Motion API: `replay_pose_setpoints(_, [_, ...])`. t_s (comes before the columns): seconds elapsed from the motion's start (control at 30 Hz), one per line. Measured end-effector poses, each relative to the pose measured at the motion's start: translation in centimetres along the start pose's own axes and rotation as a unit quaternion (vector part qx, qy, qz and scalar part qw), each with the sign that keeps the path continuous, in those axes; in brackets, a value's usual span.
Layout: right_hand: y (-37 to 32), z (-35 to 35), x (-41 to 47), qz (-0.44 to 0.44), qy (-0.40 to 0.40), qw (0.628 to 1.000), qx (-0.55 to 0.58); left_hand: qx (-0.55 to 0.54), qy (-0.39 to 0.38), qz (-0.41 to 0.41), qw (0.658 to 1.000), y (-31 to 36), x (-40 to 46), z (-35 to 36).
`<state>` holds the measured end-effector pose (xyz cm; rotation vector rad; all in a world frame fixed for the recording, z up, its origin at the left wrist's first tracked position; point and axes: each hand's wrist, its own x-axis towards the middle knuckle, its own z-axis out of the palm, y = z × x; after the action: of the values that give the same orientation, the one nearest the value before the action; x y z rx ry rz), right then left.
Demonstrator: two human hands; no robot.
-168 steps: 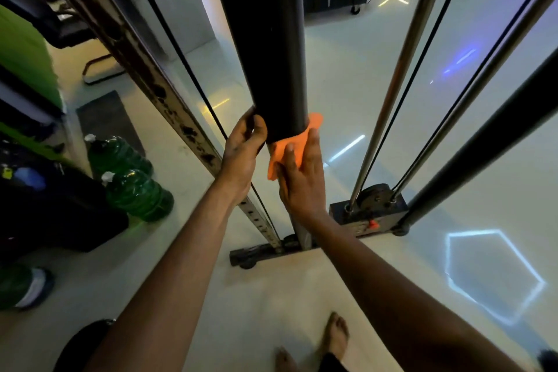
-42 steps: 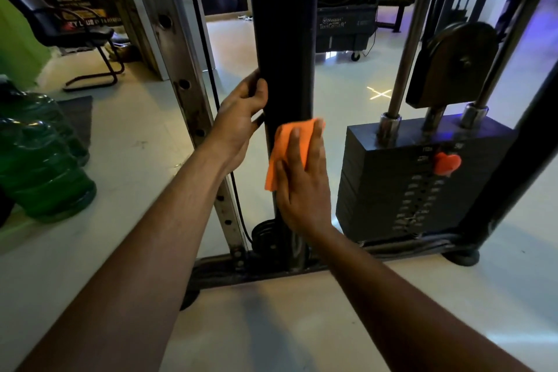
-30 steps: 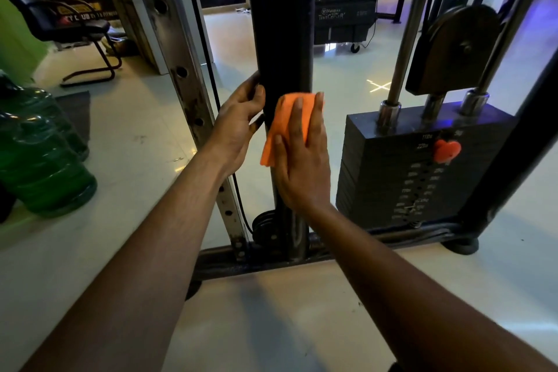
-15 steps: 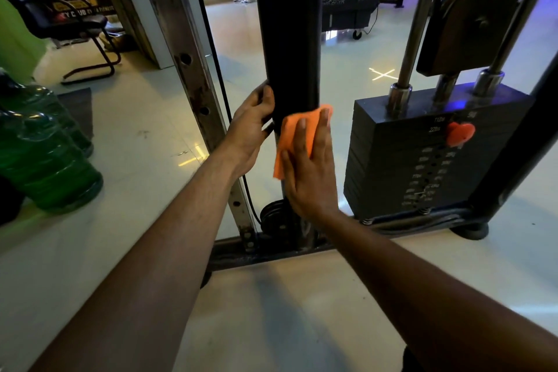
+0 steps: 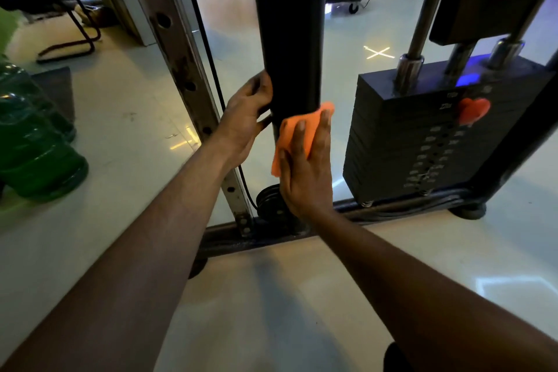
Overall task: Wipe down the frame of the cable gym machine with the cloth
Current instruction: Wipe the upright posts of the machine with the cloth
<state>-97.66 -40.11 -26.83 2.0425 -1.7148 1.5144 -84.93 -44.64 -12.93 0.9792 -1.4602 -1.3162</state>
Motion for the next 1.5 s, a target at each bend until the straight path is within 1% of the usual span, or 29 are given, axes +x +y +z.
replay_pose_setpoints(0.07, [1.9, 1.0, -2.8, -0.012, -0.03, 0.999, -0.022, -0.004, -0.006, -0.007, 1.0, -0.8, -0.2, 0.0])
replay_pose_setpoints(0.17, [2.4, 1.1, -3.2, -0.023, -0.037, 0.999, -0.019, -0.007, -0.012, -0.01, 1.0, -2.0, -0.3, -0.2])
replay_pose_setpoints(0.23, [1.7, 0.6, -1.9, -0.028, -0.021, 0.999, 0.0, -0.008, -0.013, -0.004, 1.0, -2.3, -0.2, -0.2])
replay_pose_setpoints(0.33, [0.4, 0.1, 1.1, -0.001, 0.035, 0.999, 0.023, 0.002, -0.008, -0.001, 1.0, -2.6, 0.1, -0.3])
replay_pose_setpoints(0.37, [0.2, 0.1, 1.4, 0.007, 0.042, 0.999, 0.024, 0.01, -0.005, 0.002, 1.0, -2.7, 0.2, -0.3])
replay_pose_setpoints(0.43, [0.7, 0.5, 0.2, 0.006, 0.018, 1.0, 0.006, 0.016, 0.001, 0.009, 1.0, -2.7, 0.1, -0.2])
replay_pose_setpoints(0.5, [2.4, 1.0, -2.7, -0.006, -0.034, 0.999, -0.021, 0.01, 0.008, 0.008, 1.0, -2.8, 0.1, -0.1])
replay_pose_setpoints(0.6, [4.3, 1.1, -4.8, -0.03, -0.073, 0.997, -0.011, 0.004, 0.007, -0.002, 1.0, -2.8, -0.1, -0.1])
replay_pose_setpoints(0.67, [3.7, 0.6, -3.8, -0.029, -0.066, 0.997, 0.001, 0.008, 0.009, -0.009, 1.0, -2.6, -0.3, 0.1])
replay_pose_setpoints(0.8, [1.3, -0.6, 0.9, -0.047, 0.005, 0.999, 0.014, 0.008, 0.011, -0.021, 1.0, -2.3, -0.6, 0.2])
replay_pose_setpoints(0.87, [1.0, -0.7, 2.0, -0.052, 0.022, 0.998, 0.011, 0.014, 0.007, -0.029, 0.999, -2.2, -0.7, 0.4])
replay_pose_setpoints(1.0, [2.5, 0.7, -1.7, -0.045, -0.032, 0.998, -0.015, 0.022, 0.012, -0.041, 0.999, -2.6, -1.8, 0.5])
replay_pose_setpoints(1.1, [2.7, 0.3, -2.2, -0.04, -0.049, 0.998, -0.013, 0.055, 0.017, -0.064, 0.996, -3.2, -3.0, 0.8])
replay_pose_setpoints(1.2, [1.9, -0.6, -0.4, -0.056, -0.031, 0.998, -0.025, 0.069, 0.025, -0.062, 0.995, -3.7, -3.3, 1.0])
replay_pose_setpoints(1.3, [2.3, 0.4, 0.9, -0.06, 0.002, 0.998, -0.003, 0.07, 0.019, -0.046, 0.996, -4.8, -2.7, 0.3])
replay_pose_setpoints(1.37, [3.9, 1.1, -0.4, -0.08, -0.02, 0.997, -0.006, 0.066, 0.015, -0.043, 0.997, -5.8, -2.4, 0.1])
replay_pose_setpoints(1.43, [6.3, 1.6, -3.5, -0.109, -0.067, 0.991, -0.024, 0.041, 0.021, -0.031, 0.998, -7.1, -2.3, 0.4])
replay_pose_setpoints(1.5, [8.3, 1.9, -6.4, -0.113, -0.102, 0.988, -0.025, 0.016, 0.026, -0.012, 0.999, -8.5, -2.2, 0.7])
